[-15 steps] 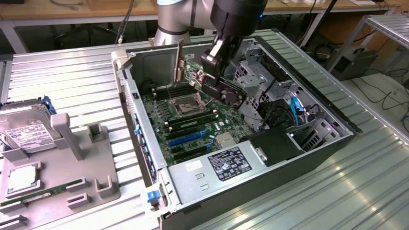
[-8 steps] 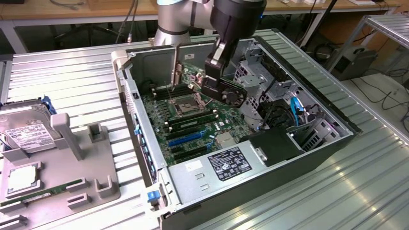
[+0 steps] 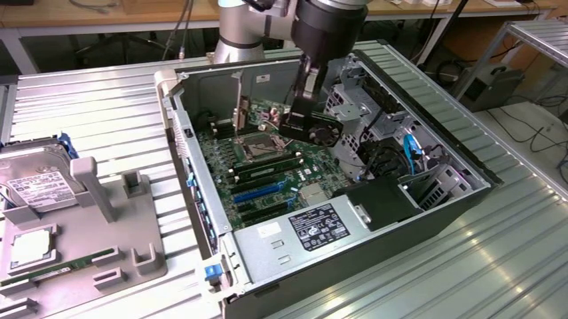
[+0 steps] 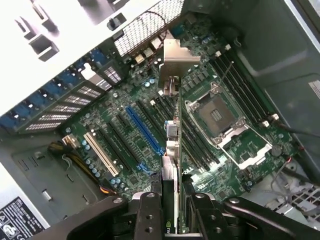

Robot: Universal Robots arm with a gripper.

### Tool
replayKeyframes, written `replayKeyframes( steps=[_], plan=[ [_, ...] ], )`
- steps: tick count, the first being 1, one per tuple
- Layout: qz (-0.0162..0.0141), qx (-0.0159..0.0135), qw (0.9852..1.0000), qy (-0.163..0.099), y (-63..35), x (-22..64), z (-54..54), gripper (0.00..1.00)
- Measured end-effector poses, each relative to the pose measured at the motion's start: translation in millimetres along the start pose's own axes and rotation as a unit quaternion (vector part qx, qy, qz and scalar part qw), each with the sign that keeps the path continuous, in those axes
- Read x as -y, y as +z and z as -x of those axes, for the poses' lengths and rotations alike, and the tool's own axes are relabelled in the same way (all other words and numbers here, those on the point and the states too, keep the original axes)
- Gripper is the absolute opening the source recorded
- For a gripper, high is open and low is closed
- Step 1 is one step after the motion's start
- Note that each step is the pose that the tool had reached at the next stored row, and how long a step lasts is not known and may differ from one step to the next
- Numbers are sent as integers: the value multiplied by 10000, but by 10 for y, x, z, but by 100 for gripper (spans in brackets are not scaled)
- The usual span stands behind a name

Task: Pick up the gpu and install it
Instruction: 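Insert the gpu into the slot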

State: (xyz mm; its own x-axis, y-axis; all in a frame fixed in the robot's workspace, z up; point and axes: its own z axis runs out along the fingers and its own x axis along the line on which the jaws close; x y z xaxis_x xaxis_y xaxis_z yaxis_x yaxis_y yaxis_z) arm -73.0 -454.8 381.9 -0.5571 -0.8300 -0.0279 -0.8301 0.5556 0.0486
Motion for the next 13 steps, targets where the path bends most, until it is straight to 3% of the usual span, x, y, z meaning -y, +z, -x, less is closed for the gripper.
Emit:
replayKeyframes(
  steps=[4,6,11,12,13],
  plan=[
    [-2,-13,9989,-469,45,2,-1,26],
    [12,-35,9955,-942,112,5,-2,26],
    [25,-59,9899,-1420,163,7,-4,26],
    [30,-67,9872,-1594,181,8,-4,26],
    [32,-71,9857,-1681,190,8,-5,26]
  ],
)
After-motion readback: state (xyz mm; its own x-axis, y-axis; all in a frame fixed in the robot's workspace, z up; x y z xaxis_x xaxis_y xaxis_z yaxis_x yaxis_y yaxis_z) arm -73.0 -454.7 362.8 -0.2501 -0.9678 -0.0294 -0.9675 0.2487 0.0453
